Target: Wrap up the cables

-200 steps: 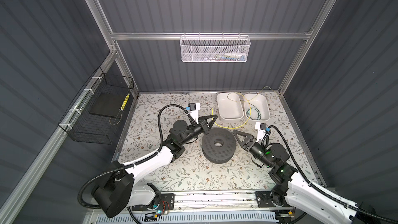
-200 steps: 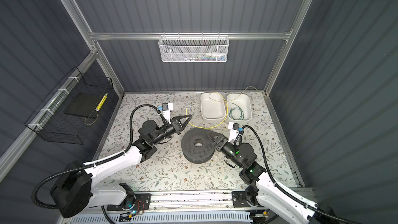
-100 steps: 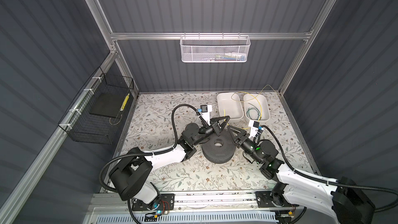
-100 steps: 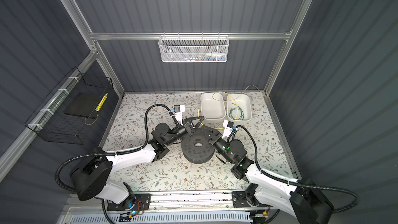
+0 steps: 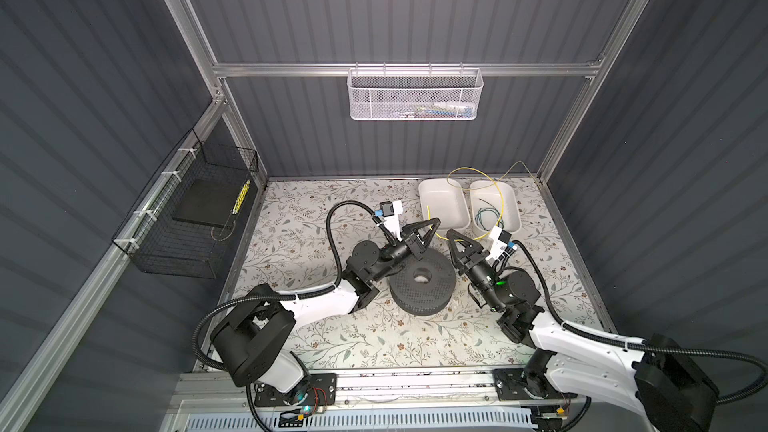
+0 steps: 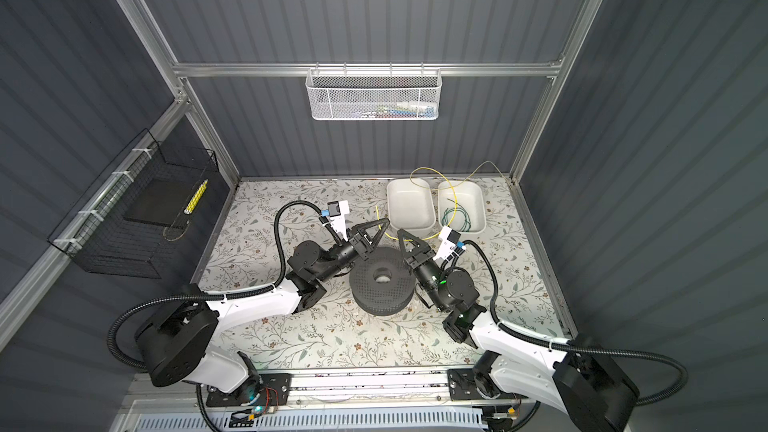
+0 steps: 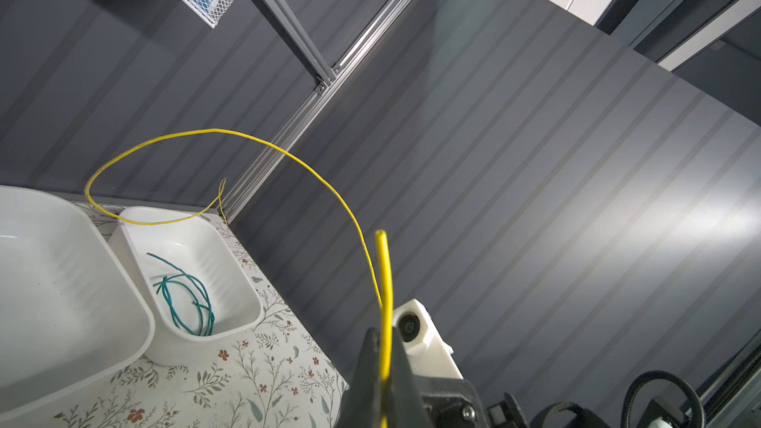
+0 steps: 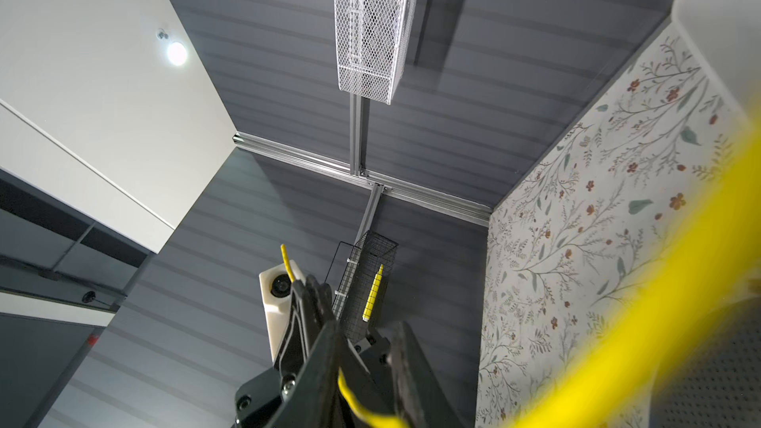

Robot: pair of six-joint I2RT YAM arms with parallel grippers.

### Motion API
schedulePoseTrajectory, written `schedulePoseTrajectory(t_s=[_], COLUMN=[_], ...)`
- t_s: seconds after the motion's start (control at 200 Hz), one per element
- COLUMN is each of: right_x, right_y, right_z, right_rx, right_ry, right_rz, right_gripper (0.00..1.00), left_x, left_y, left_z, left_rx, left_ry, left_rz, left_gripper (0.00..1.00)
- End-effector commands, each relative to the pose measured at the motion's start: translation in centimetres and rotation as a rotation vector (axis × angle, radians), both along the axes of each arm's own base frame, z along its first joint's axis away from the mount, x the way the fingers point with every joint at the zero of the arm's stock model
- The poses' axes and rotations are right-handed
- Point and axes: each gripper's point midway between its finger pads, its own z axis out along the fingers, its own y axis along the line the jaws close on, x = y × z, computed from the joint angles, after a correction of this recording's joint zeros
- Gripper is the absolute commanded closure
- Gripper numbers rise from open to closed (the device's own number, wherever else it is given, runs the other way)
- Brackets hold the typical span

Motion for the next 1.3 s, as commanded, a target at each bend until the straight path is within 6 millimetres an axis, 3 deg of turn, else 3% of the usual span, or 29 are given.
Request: schedulePoseTrajectory(t_s=[0.0,0.255,0.46,0.745,0.81,0.895,0.97,1.045,1.14,1.296], right_x=[0.1,0.6,0.5,0.3,0.3,0.3,0.2,0.2,-0.1,-1.0], right_y=[-0.2,2.1,2.6,2.2,2.0,1.5,0.7,-0.3,-1.4,-2.3], right_z=[2.5,2.4,1.9,2.3,2.3,2.2,2.1,1.3,-0.3,-3.3], right_rx=[0.086,0.106,0.121,0.13,0.127,0.099,0.039,-0.043,-0.166,-0.417], right_ry=[-0.049,-0.022,0.001,-0.006,-0.004,-0.001,0.001,0.017,0.042,0.059], right_rz=[-0.006,0.067,0.081,0.067,0.059,0.043,0.018,-0.01,-0.035,-0.04], right_gripper=[0.75,0.74,0.76,1.0,1.0,1.0,1.0,1.0,1.0,1.0], left_x=[-0.2,0.1,0.6,0.8,0.6,0.0,-0.6,-0.7,-1.0,-1.3], left_y=[0.1,0.3,0.2,0.3,0.4,1.1,2.9,5.3,9.1,14.7], left_z=[0.4,0.4,0.2,-0.7,-0.7,-0.1,0.1,-1.0,-4.3,-12.1], left_rx=[-0.034,-0.042,-0.043,-0.036,-0.034,-0.039,-0.011,0.082,0.28,0.551], left_ry=[-0.019,-0.023,-0.027,-0.016,-0.017,-0.026,-0.028,0.036,0.153,0.452], left_rz=[0.006,0.037,0.065,0.089,0.087,0.083,0.117,0.179,0.284,0.333], left_gripper=[1.0,1.0,1.0,1.0,0.86,0.41,0.19,0.12,0.08,0.06])
